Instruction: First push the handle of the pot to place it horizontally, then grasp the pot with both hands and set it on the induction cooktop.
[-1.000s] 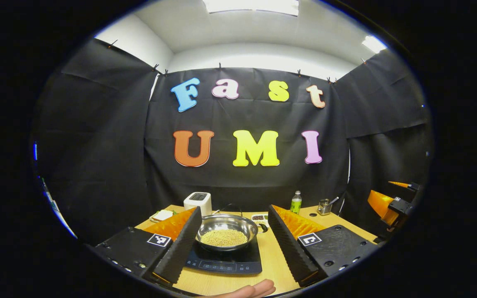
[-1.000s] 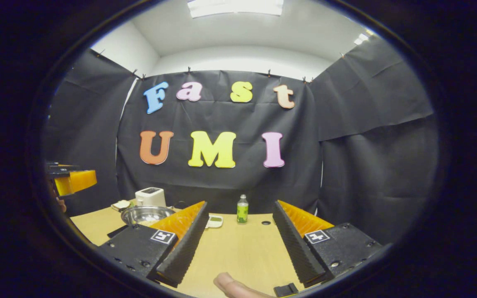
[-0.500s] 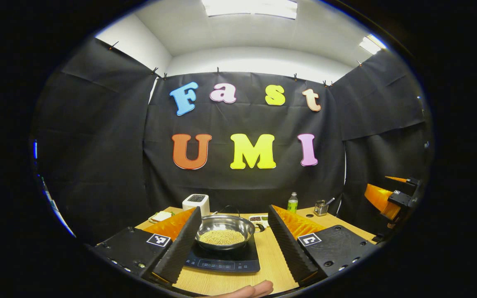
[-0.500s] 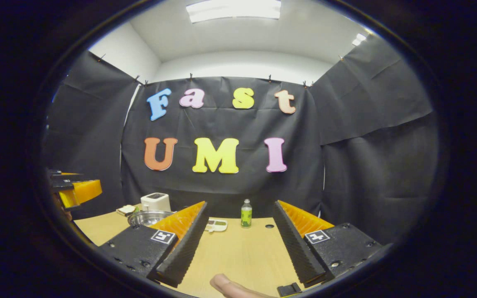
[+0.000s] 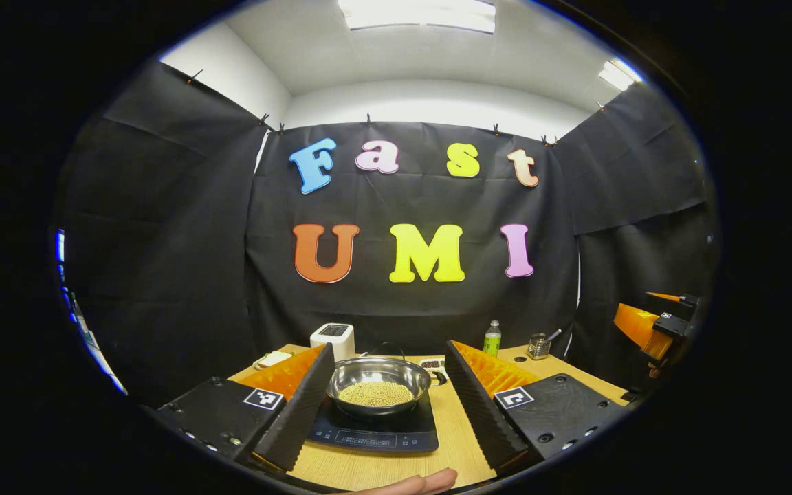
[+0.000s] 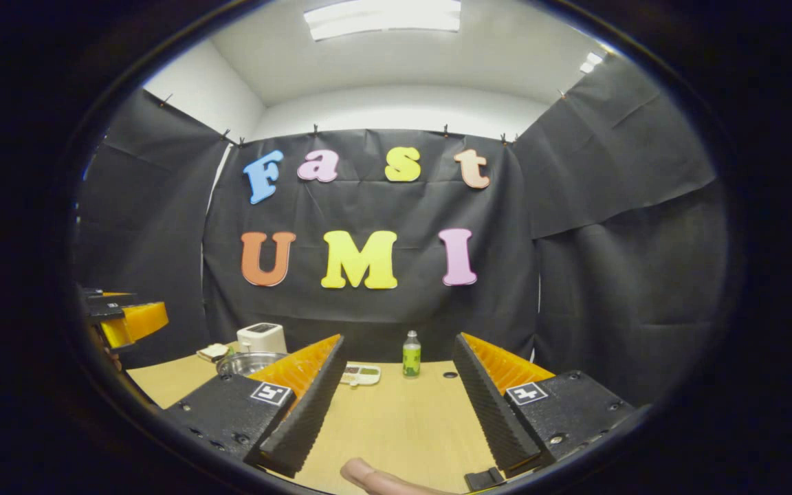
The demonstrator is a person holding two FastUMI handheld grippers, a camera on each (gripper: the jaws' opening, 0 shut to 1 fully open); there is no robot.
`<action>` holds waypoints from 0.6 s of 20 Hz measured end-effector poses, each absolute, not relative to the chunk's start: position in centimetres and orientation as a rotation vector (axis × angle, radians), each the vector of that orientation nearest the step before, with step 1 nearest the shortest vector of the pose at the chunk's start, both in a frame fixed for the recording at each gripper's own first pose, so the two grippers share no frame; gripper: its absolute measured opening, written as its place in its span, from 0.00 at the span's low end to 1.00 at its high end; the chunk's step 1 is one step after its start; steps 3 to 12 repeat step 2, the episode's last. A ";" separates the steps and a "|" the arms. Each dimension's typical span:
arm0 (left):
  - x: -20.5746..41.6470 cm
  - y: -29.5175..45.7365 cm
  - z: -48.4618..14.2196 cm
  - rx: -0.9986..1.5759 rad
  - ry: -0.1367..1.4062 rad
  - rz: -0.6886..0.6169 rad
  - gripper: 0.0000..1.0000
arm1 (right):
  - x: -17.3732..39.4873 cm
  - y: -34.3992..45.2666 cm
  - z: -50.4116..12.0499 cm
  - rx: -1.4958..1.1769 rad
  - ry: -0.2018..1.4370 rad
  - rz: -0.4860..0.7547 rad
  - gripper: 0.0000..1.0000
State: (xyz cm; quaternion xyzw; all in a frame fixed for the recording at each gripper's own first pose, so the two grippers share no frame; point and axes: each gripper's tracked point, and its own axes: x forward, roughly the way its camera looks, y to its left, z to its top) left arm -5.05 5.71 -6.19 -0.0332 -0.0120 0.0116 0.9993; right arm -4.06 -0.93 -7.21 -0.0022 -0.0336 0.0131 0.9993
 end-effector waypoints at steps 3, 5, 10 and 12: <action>-5.0 6.1 -6.4 -0.067 -0.027 0.025 0.95 | -4.0 0.0 -7.3 0.008 -0.064 0.045 0.96; -5.0 6.1 -6.4 -0.067 -0.027 0.025 0.95 | -4.0 0.0 -7.3 0.008 -0.064 0.045 0.96; -5.0 6.1 -6.4 -0.067 -0.027 0.025 0.95 | -4.0 0.0 -7.3 0.008 -0.064 0.045 0.96; -5.0 6.1 -6.4 -0.067 -0.027 0.025 0.95 | -4.0 0.0 -7.3 0.008 -0.064 0.045 0.96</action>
